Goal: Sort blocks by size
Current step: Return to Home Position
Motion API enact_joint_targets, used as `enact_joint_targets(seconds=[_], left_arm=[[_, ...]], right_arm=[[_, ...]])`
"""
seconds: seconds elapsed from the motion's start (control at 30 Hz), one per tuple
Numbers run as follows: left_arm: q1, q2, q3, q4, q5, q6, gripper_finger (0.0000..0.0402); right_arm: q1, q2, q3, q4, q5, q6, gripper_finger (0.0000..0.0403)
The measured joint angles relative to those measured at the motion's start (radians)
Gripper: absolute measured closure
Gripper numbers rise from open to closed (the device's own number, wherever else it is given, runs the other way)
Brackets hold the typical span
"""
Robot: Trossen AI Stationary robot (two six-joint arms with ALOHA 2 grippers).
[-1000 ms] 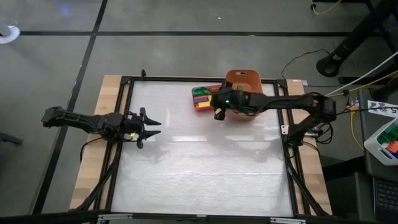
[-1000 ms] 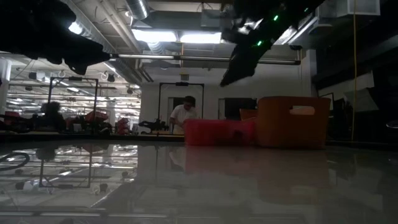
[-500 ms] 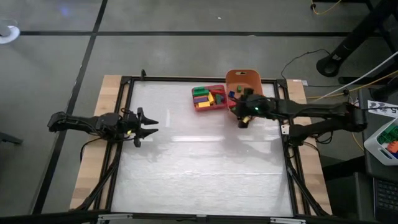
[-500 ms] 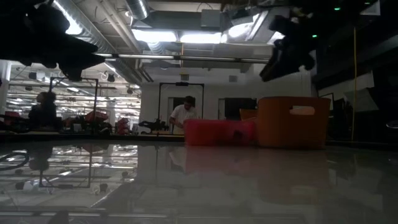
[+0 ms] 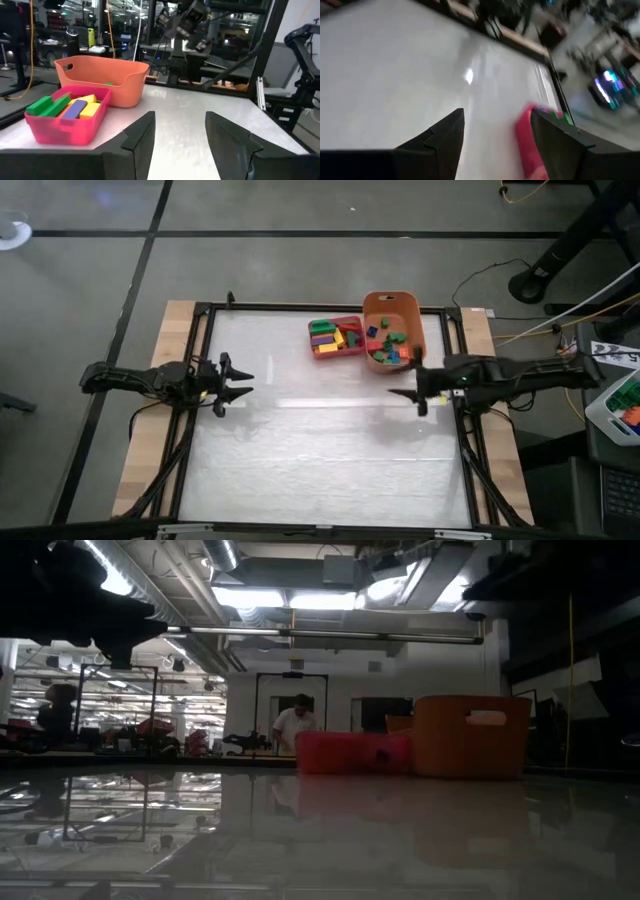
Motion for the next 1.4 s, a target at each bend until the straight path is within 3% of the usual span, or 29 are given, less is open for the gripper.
enact_joint_targets(seconds=[0.2, 0.4, 0.87, 1.1, 1.4], left_arm=[[0.0, 0.006, 0.0, 0.0, 0.0, 0.004, 0.024], [0.0, 0.006, 0.0, 0.0, 0.0, 0.002, 0.024], [0.0, 0.006, 0.0, 0.0, 0.0, 0.001, 0.024], [0.0, 0.006, 0.0, 0.0, 0.001, 0.001, 0.024], [0.0, 0.006, 0.0, 0.0, 0.0, 0.001, 0.024]], right_arm=[[0.126, -0.126, -0.09, 0.1, -0.024, -0.001, 0.0178], [0.181, -0.215, -0.2, 0.13, -0.024, -0.009, 0.0178], [0.179, -0.483, -0.37, 0.13, 0.03, -0.05, 0.0178], [0.178, -0.552, -0.378, 0.114, 0.134, -0.153, 0.0178], [0.178, -0.553, -0.379, 0.107, 0.019, -0.194, 0.0178]])
